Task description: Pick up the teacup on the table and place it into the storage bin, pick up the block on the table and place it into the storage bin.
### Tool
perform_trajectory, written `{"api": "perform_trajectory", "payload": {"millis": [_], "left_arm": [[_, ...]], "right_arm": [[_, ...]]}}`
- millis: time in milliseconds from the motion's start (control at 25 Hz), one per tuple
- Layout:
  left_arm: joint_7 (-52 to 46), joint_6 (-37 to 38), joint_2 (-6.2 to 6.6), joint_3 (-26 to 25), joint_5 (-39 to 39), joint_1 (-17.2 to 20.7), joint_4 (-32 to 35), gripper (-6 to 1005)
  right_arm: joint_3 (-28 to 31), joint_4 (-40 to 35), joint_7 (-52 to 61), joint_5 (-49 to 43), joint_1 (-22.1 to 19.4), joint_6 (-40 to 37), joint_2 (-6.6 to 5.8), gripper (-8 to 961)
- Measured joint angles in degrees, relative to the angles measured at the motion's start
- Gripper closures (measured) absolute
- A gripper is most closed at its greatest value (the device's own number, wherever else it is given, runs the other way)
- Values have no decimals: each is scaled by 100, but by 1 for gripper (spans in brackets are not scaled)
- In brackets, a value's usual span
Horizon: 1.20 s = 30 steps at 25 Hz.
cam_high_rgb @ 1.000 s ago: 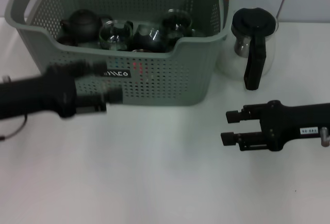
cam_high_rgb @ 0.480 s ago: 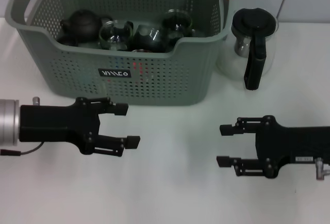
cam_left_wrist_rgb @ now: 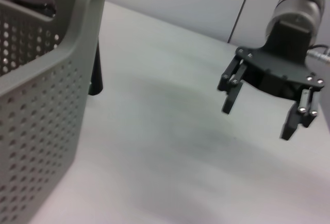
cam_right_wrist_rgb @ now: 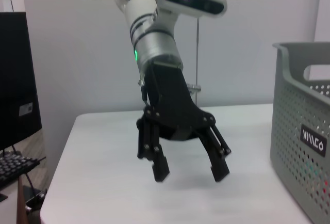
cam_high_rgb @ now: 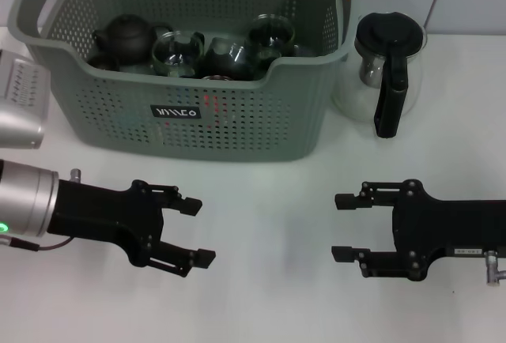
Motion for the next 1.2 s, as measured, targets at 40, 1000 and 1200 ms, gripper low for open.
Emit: {"api": "perform_trajectory", "payload": {"millis": [40,1000,1200], "left_arm": [[-4,-69,2,-2,-7,-10,-36,113],[289,364,-19,-29,-575,44,-356,119],[332,310,-32,-33,-687,87,-480,135]], "right_arm": [[1,1,1,14,-8,-19,0,253],[-82,109,255,-86,-177,-129,-19,253],[-87,137,243,-89,-177,-111,-21,253]]}}
